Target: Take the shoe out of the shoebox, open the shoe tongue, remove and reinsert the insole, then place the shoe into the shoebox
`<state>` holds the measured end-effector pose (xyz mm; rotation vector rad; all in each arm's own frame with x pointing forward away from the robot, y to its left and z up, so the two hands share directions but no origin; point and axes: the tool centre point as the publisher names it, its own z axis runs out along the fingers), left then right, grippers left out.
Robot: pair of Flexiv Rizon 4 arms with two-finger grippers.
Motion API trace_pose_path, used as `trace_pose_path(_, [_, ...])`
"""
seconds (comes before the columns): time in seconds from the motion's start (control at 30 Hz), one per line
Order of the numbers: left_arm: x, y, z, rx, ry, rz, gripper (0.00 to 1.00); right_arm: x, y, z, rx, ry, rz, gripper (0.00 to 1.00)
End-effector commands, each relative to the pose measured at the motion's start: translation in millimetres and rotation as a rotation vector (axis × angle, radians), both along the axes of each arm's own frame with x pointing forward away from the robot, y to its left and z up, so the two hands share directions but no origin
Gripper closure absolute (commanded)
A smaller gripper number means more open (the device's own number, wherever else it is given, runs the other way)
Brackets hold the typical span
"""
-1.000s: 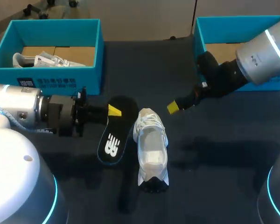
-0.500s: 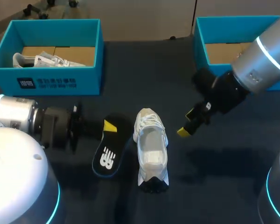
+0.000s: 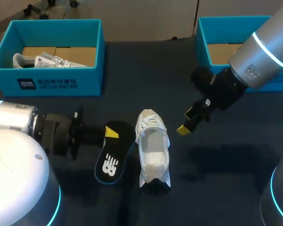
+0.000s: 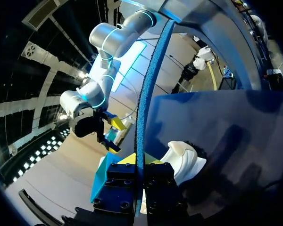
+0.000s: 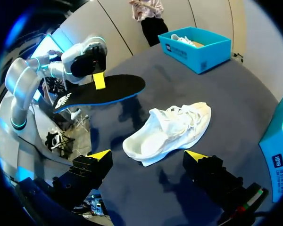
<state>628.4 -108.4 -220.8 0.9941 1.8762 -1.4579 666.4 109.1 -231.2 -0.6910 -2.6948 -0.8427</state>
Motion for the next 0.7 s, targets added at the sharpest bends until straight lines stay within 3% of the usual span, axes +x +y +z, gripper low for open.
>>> trace_pose_path(0.03, [-9.3,-7,-3,0.014,0.069,0.046,1.0,-2.8,-3,-13,-0.083,-0.08,0.037,0.0])
trace_pose_path(0.1, [-14.3,-10,-5,0.03,0.105,0.06,1.0,-5.0,-7,-21,-0.099,-0.13,0.071,0.0])
trace_pose_path(0.3, [-32.4,-16,-8,0.036,0.17,0.066,1.0,-10.2,-9,-41,-0.163,-0.174,0.119,0.0])
trace_pose_path(0.7, [-62.5,-30,-17,-0.008,0.276,0.033,1.0,-30.5,-12,-62,-0.19,-0.271,0.171,0.0])
